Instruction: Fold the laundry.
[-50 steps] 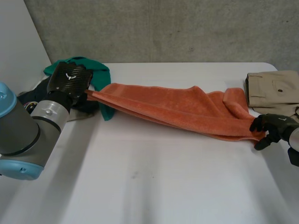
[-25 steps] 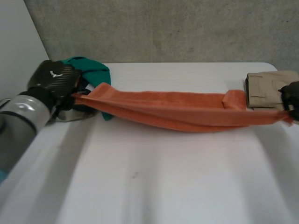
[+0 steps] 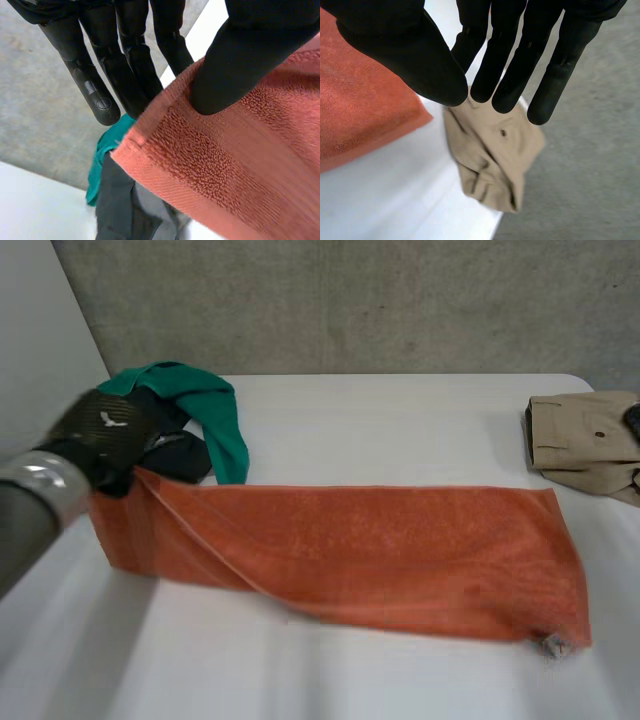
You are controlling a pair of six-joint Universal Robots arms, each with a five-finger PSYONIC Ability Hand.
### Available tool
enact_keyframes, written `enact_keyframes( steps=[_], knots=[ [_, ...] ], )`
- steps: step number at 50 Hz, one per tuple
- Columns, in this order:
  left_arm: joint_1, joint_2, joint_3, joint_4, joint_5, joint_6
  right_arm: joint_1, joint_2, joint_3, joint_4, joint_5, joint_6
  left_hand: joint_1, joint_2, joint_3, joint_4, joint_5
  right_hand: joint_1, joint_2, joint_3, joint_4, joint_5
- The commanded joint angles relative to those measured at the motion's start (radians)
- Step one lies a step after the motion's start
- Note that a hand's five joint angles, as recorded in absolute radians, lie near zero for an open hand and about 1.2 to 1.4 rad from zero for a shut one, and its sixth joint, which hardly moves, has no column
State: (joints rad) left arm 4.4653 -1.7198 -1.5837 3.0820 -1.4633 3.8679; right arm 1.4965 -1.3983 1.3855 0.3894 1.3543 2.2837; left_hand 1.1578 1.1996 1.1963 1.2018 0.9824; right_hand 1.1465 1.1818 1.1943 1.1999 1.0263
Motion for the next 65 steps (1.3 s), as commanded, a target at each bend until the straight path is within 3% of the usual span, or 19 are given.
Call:
enact_keyframes(
  steps=[1, 2, 3, 4, 10, 19, 27, 38, 44, 51, 65],
  knots=[
    [-0.06, -0.271, 0.194, 0.081, -0.035, -0.004, 0.132, 0.196, -0.065, -0.15, 0.138, 0.057, 0.238, 0.197, 0.2, 0.194, 0.239, 0.25, 0.214, 0.202, 0.196, 0.195],
    [-0.069, -0.293, 0.214, 0.081, -0.049, -0.004, 0.14, 0.197, -0.065, -0.156, 0.138, 0.063, 0.238, 0.197, 0.2, 0.194, 0.239, 0.225, 0.189, 0.177, 0.171, 0.17],
    [-0.073, -0.296, 0.218, 0.081, -0.055, -0.005, 0.155, 0.196, -0.059, -0.161, 0.138, 0.086, 0.238, 0.197, 0.2, 0.194, 0.239, -0.212, -0.247, -0.259, -0.265, -0.266],
    [-0.077, -0.297, 0.22, 0.081, -0.06, -0.007, 0.159, 0.197, -0.054, -0.161, 0.138, 0.103, 0.238, 0.197, 0.2, 0.194, 0.239, -0.379, -0.414, -0.427, -0.432, -0.433],
    [-0.096, -0.294, 0.215, 0.087, -0.068, -0.015, 0.15, 0.153, -0.011, -0.144, 0.12, 0.253, 0.238, 0.197, 0.2, 0.194, 0.239, -0.63, -0.665, -0.677, -0.683, -0.684],
    [-0.09, -0.3, 0.215, 0.09, -0.068, -0.018, 0.162, -0.014, 0.269, 0.055, -0.082, 0.335, 0.238, 0.197, 0.2, 0.194, 0.239, -0.633, -0.668, -0.681, -0.686, -0.687],
    [-0.077, -0.334, 0.24, 0.152, -0.068, -0.018, 0.18, -0.137, 0.517, -0.03, -0.153, 0.323, 0.238, 0.197, 0.2, 0.194, 0.239, -0.524, -0.56, -0.572, -0.578, -0.579],
    [-0.047, -0.457, 0.347, 0.216, -0.072, -0.08, 0.257, -0.151, 0.613, -0.128, -0.156, 0.341, 0.238, 0.197, 0.2, 0.194, 0.239, -0.542, -0.577, -0.59, -0.595, -0.596],
    [-0.047, -0.523, 0.398, 0.222, -0.075, -0.084, 0.338, -0.139, 0.691, -0.265, -0.115, 0.342, 0.238, 0.197, 0.2, 0.194, 0.239, -0.562, -0.598, -0.61, -0.616, -0.617],
    [-0.046, -0.552, 0.413, 0.231, -0.104, -0.082, 0.358, -0.136, 0.741, -0.336, -0.043, 0.342, 0.238, 0.197, 0.2, 0.194, 0.239, -0.583, -0.618, -0.631, -0.636, -0.637],
    [-0.027, -0.567, 0.43, 0.23, -0.117, -0.082, 0.36, -0.136, 0.817, -0.437, -0.023, 0.319, 0.238, 0.197, 0.2, 0.194, 0.239, -0.571, -0.607, -0.619, -0.625, -0.626]
  ],
)
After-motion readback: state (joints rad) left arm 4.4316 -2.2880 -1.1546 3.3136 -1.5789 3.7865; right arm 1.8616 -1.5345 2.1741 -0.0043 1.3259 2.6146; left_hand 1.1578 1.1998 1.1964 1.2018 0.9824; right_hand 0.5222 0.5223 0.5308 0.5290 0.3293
